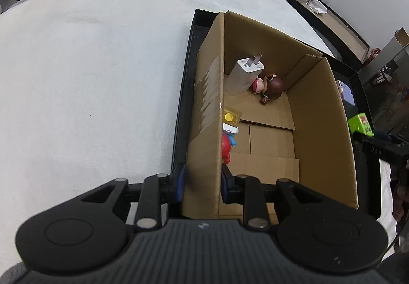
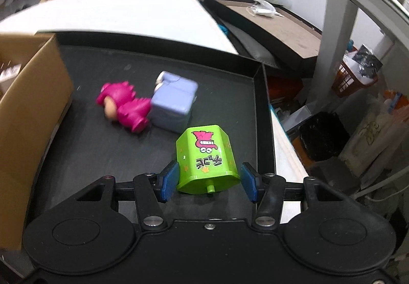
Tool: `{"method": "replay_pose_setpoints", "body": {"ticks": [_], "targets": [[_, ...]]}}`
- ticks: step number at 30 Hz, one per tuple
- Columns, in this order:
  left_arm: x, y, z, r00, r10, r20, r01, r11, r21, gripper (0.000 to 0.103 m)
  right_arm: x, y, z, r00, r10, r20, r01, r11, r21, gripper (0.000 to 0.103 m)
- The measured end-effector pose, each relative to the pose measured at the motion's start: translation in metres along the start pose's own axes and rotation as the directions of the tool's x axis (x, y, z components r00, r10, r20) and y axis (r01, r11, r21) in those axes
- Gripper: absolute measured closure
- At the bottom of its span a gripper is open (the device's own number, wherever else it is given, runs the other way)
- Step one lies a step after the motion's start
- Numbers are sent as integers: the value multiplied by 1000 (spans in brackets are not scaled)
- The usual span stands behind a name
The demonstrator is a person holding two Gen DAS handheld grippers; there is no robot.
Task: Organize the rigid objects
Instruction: 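Lift the green cube with the right gripper and carry it over the box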
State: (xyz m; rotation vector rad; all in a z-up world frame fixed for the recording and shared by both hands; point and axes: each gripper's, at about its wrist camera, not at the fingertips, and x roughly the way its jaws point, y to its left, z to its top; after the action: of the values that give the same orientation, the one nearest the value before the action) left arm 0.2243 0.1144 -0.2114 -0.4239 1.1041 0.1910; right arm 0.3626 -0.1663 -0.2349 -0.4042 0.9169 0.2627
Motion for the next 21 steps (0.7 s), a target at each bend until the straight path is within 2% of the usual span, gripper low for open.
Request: {"method": "replay_pose_setpoints", "body": {"ticks": [4,7,16,21], "targets": [[-1,0,0,1000,0,-2,0,1000,8,77,-8,11,-3,1000,12,-16,-13,998,-60,52],[-1,0,-1,1000,-2,-1,2,1000,12,77,-13,13,-3,999,43,-30,-45,998,-48,53],[-4,6,-2,999,-45,9,46,999,-9,77,-30,21,1,997,68,-32,-70,996,-50,54],[-6,11,-2,997,-77,19,78,997,-19,77,-39,26,6,996,75,-40,-77,996,-47,62]]}}
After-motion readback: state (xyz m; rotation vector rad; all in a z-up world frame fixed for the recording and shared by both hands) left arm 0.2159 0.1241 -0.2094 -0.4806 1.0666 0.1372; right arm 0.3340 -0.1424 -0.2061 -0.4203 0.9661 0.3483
